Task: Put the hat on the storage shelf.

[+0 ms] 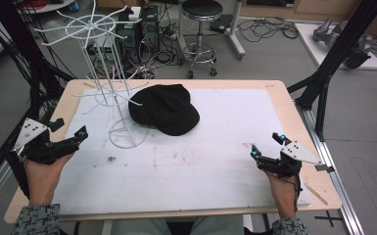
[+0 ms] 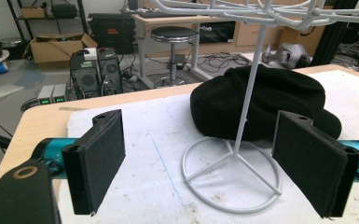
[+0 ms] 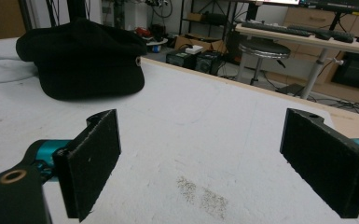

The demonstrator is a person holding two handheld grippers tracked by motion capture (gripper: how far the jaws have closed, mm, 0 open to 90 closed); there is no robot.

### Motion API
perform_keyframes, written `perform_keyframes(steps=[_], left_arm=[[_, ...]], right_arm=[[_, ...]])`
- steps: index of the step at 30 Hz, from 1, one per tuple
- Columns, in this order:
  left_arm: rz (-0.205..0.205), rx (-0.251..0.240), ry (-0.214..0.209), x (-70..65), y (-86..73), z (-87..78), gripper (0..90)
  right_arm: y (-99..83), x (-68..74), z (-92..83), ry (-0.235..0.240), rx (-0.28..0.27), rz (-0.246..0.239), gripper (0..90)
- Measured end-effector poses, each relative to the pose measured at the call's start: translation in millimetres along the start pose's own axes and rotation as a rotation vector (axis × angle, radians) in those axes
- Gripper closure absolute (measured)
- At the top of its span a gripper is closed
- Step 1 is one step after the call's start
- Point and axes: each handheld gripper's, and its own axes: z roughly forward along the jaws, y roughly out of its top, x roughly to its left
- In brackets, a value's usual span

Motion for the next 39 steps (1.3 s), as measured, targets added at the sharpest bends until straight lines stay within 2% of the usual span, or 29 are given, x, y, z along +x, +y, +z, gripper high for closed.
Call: perform_keyframes(steps=[11, 14, 17, 23, 27, 31, 39], left_arm=[[0.004, 0.003, -0.001, -1.8, 0.1, 0.5, 17.5], [0.006, 0.011, -0.007, -2.8, -1.0, 1.8, 17.5], [0.008, 0.011, -0.010, -3.4, -0.7, 1.9, 17.4], [0.009, 0.002, -0.009, -3.3, 1.5, 0.7, 17.5], [0.004, 0.000, -0.010, -2.8, 0.6, 1.4, 17.5], [0.004, 0.004, -0.016, -4.2, -0.3, 3.4, 17.4], [0.006, -0.010, -0.022, -4.5, 3.2, 2.0, 17.5]], right_arm=[[2.9, 3.3, 2.8, 0.009, -0.006, -0.012, 11.4], [7.9, 5.8, 4.9, 0.025, -0.011, -0.017, 11.4], [16.3, 6.3, 9.9, 0.054, -0.025, -0.010, 11.4], [31.5, 9.1, 33.0, 0.066, -0.030, -0.041, 11.4], [49.3, 12.6, 48.9, 0.084, -0.038, -0.045, 11.4], [72.6, 17.9, 62.7, 0.105, -0.064, -0.067, 11.4], [111.4, 24.3, 94.9, 0.149, -0.122, -0.072, 11.5]])
